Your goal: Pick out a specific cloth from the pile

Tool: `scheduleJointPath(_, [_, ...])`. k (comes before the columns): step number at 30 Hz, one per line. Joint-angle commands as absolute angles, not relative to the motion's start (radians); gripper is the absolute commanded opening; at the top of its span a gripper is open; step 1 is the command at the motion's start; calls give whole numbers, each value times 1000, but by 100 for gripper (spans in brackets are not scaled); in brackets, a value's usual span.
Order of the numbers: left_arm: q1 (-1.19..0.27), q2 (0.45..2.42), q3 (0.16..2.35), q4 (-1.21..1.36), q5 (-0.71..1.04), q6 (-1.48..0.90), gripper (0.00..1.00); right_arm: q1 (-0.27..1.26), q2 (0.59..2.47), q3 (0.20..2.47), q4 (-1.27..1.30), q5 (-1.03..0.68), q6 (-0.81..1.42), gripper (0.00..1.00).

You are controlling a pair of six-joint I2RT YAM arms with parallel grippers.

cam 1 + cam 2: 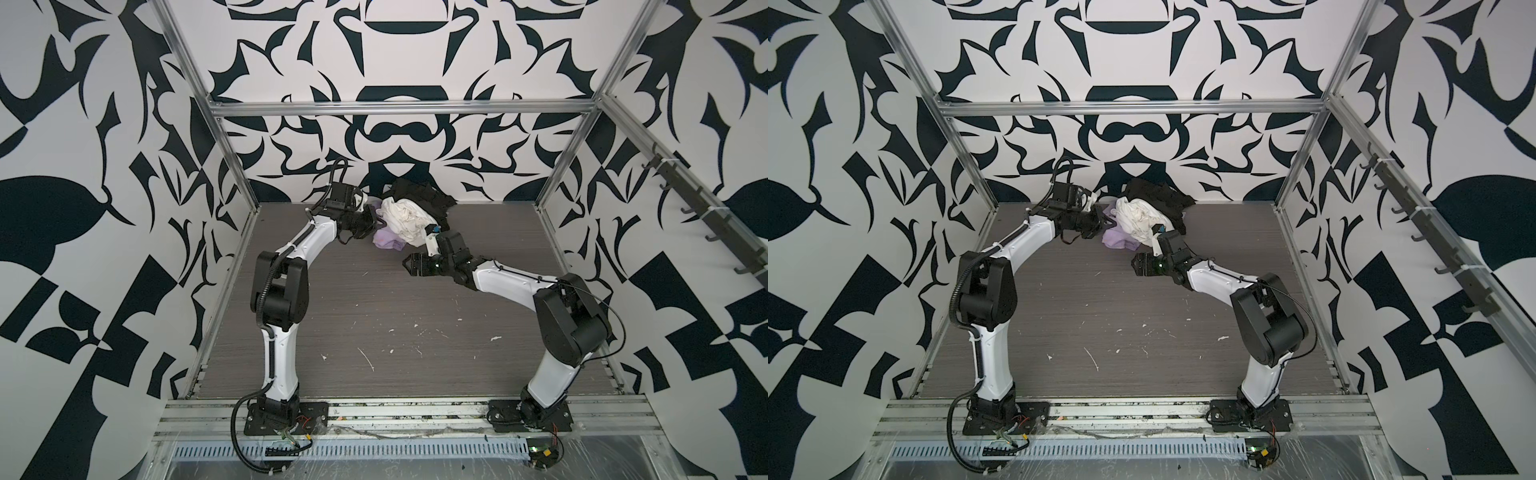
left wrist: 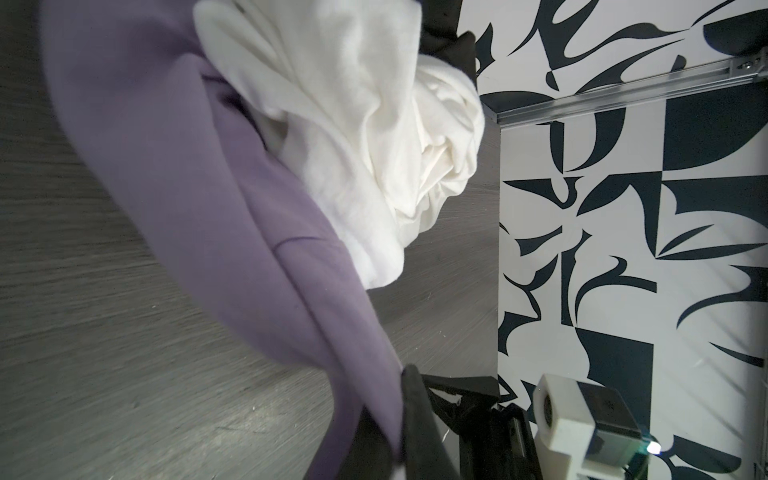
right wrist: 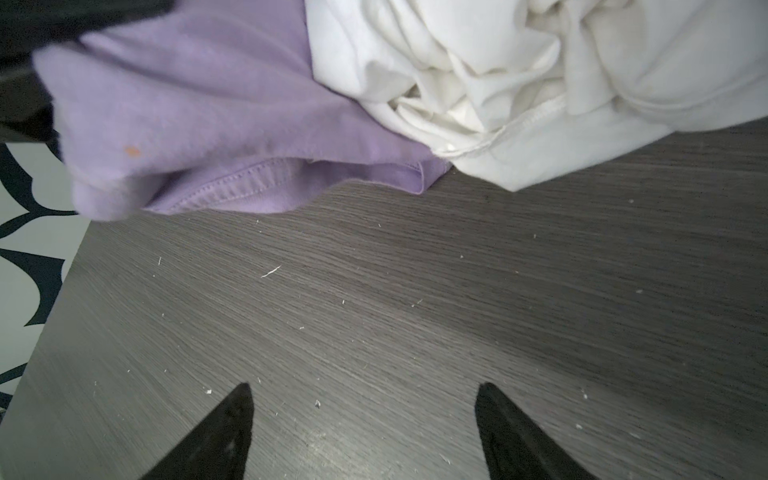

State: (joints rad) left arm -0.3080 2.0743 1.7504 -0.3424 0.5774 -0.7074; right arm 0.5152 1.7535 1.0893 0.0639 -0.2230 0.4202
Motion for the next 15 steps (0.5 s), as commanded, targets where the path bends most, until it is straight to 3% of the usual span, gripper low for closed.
scheduleJointPath(1, [-314,2004,1794,-357,586,-710,4,521,1693,1082,81,-204,416,86])
scheduleJointPath(15, [-325,1961,1799,-356,578,-718,3,521,1690,1074,86,-199,415,86])
